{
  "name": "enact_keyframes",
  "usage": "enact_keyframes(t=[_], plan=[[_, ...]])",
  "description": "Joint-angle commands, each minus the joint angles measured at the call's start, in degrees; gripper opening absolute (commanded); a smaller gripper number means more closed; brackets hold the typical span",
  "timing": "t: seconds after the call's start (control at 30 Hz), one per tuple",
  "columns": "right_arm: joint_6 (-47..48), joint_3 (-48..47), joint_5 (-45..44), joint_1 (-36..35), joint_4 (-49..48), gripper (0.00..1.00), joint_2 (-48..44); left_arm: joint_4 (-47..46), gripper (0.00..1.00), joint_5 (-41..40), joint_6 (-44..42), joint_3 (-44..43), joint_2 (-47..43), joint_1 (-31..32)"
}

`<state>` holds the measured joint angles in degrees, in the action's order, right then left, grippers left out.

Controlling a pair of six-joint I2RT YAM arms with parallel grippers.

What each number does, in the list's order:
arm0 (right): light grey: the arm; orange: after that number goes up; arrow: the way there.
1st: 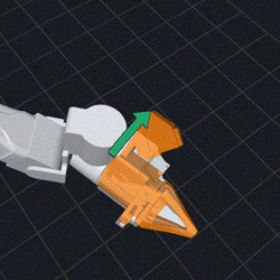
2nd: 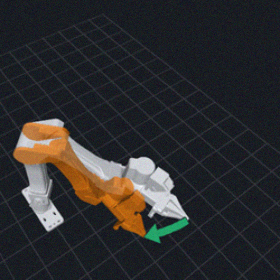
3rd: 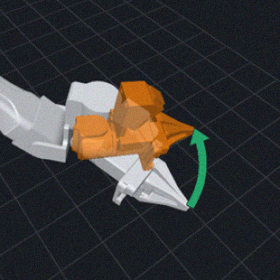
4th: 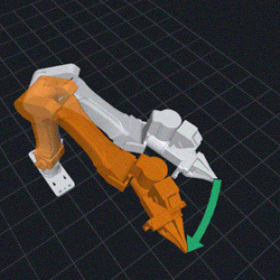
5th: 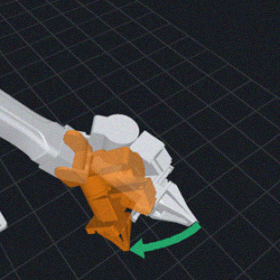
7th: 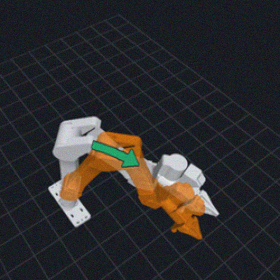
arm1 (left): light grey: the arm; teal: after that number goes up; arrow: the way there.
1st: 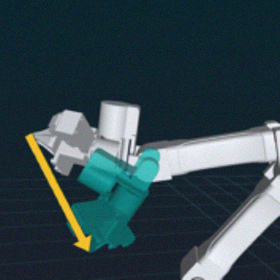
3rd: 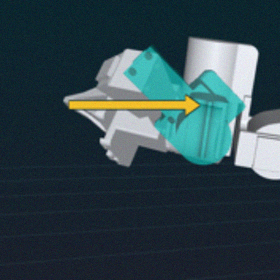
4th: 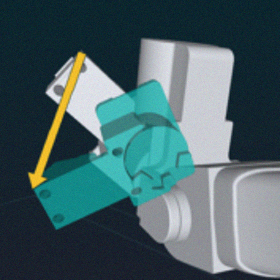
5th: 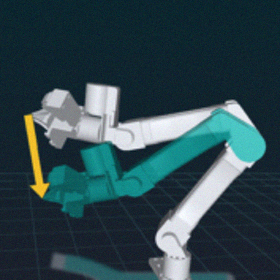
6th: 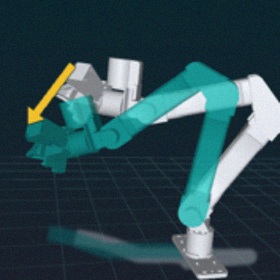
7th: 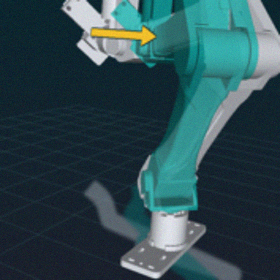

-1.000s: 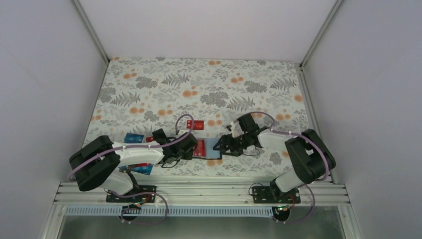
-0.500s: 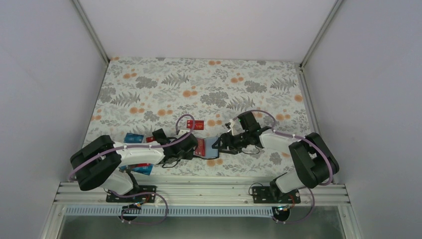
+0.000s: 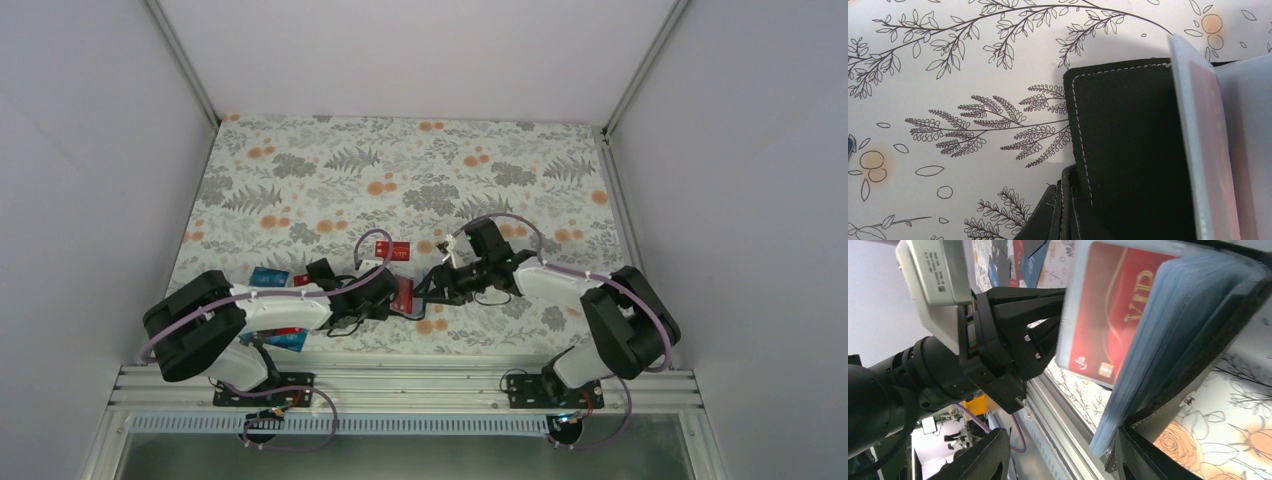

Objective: Put the credit cards into the card holder

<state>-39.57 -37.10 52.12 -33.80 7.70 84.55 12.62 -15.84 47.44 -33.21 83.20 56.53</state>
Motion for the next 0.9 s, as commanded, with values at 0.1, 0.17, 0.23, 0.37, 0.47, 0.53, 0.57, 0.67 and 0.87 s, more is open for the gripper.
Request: enact_keyframes(t=[0.1,0.17,0.23,0.37,0.47,0.53,0.57,0.67,0.87], plan=[[-1.5,-3.5,-0.2,-3.8,-3.3,0.55,2.3,0.1,0.02,1.8,0.8,0.3,1.5,0.5],[-1.7,-4.5,-0.4,-4.6,-3.7,0.55,3.4,0.2,0.02,1.7,0.9,0.4,1.4,0.5],[-1.8,-5.4,-0.7,-5.3,-4.0,0.54,4.5,0.3,0.02,1.6,1.0,0.6,1.3,0.5],[-2.5,-6.8,-0.6,-6.5,-5.7,0.54,7.6,0.5,0.02,1.4,1.3,1.0,1.0,0.5],[-2.6,-8.3,-0.3,-7.4,-6.6,0.53,9.8,0.5,0.02,1.3,1.4,1.1,0.8,0.6],[-2.6,-9.3,0.0,-7.8,-6.9,0.53,11.3,0.7,0.02,1.2,1.4,1.1,0.6,0.5],[-2.5,-9.9,0.3,-7.9,-7.1,0.52,12.5,0.9,0.02,1.1,1.5,1.1,0.5,0.5],[-2.4,-11.5,1.8,-8.0,-7.7,0.52,13.8,0.8,0.02,0.9,1.6,1.3,0.3,0.6],[-1.0,-15.5,4.7,-8.0,-7.5,0.52,15.1,1.0,0.02,0.5,1.9,1.7,0.2,0.4]])
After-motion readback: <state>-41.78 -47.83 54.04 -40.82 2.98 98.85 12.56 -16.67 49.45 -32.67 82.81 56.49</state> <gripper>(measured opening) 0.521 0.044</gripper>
